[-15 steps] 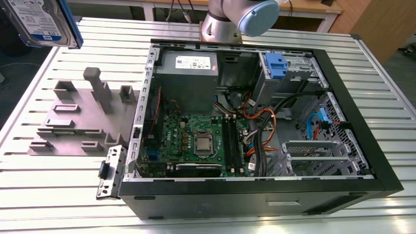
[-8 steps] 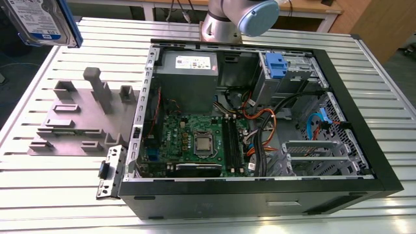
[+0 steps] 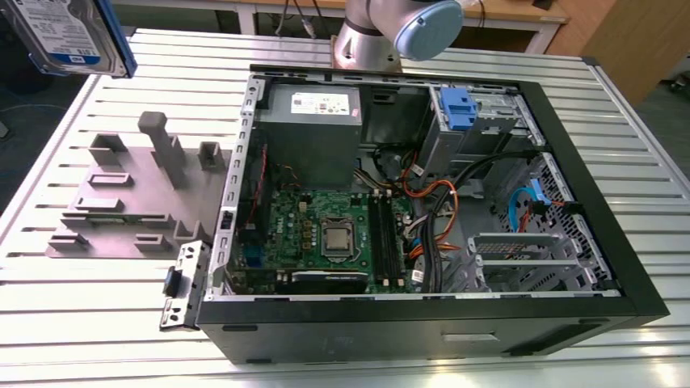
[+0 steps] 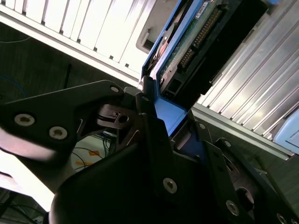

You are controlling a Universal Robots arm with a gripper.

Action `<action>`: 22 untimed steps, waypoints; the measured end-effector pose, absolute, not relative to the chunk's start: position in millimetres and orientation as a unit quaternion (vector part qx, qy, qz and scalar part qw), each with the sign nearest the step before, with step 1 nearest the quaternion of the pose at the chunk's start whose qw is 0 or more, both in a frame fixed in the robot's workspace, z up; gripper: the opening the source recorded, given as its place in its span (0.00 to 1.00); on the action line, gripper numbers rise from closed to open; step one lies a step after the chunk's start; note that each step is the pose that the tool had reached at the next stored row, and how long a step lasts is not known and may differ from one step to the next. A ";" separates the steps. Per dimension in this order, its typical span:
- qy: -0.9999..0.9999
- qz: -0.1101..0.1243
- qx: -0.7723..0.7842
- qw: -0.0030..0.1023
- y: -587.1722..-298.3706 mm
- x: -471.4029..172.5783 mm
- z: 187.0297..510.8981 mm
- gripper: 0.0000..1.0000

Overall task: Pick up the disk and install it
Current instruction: 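Pick up the disk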

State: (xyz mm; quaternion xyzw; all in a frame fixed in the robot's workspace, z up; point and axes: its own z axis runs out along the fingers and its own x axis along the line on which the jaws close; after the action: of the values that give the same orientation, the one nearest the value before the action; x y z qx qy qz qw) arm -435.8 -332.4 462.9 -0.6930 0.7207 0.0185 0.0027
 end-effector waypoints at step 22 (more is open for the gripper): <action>0.721 0.019 -0.693 0.003 -332.4 -435.8 478.7 0.37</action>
State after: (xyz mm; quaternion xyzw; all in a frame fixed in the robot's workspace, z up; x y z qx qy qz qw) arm -435.8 -332.4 478.7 -0.6930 0.7207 0.0185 0.0027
